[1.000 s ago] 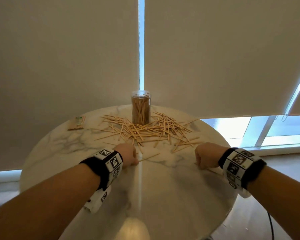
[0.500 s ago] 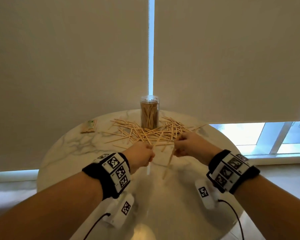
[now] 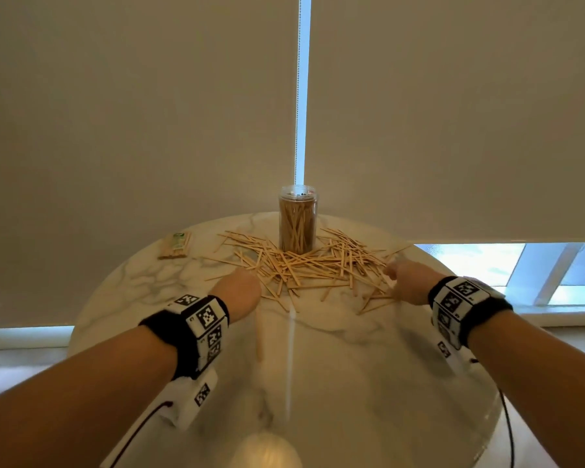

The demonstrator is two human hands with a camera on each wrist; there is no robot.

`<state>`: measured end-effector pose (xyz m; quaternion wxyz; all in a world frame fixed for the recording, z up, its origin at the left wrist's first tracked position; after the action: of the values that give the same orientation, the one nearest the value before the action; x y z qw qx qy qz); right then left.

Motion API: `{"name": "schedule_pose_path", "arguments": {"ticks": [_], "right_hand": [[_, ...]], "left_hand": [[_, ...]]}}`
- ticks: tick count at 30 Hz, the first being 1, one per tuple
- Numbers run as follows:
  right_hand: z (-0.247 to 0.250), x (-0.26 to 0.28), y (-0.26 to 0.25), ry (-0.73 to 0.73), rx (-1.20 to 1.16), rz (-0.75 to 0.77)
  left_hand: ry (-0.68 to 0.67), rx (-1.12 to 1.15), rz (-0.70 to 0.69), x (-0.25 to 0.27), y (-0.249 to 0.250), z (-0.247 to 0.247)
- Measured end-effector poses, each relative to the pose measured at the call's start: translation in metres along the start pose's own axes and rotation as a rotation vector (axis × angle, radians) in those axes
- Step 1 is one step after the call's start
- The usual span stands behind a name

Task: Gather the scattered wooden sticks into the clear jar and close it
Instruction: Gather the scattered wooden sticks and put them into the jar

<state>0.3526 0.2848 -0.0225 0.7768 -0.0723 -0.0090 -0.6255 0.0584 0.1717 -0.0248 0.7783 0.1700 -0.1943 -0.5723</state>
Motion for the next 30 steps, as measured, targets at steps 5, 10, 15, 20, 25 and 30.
{"name": "schedule_pose_path", "arguments": {"ticks": [5, 10, 15, 20, 25, 30], "right_hand": [[-0.029, -0.016, 0.011, -0.177, 0.260, 0.001], [-0.028, -0.022, 0.000, -0.072, 0.292, -0.004], [-0.023, -0.016, -0.020, 0.009, 0.339, 0.039], [-0.021, -0.005, -0.034, 0.006, 0.336, 0.057], [-0.027, 0.004, -0.040, -0.076, 0.231, 0.027], [-0.031, 0.015, -0.049, -0.098, 0.175, 0.037]], "left_hand": [[-0.027, -0.132, 0.131, -0.022, -0.034, 0.004], [-0.029, -0.243, 0.129, -0.033, -0.028, -0.002], [-0.093, -0.411, 0.062, -0.038, -0.013, -0.009], [-0.107, -0.567, 0.010, -0.032, -0.004, -0.010], [-0.154, -0.572, -0.015, -0.018, -0.001, -0.015], [-0.188, -0.443, -0.164, 0.015, 0.027, -0.011]]}}
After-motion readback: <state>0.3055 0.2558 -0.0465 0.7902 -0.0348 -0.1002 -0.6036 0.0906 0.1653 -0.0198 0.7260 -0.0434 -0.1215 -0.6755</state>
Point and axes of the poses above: each hand's wrist, its own x-axis away from the middle knuckle, its own z-axis out of the back of the hand, y = z × x, the point moved 10 cm from there along -x, towards the middle knuckle, and after that the axes turned 2 degrees about x, right-handed, at the moved point
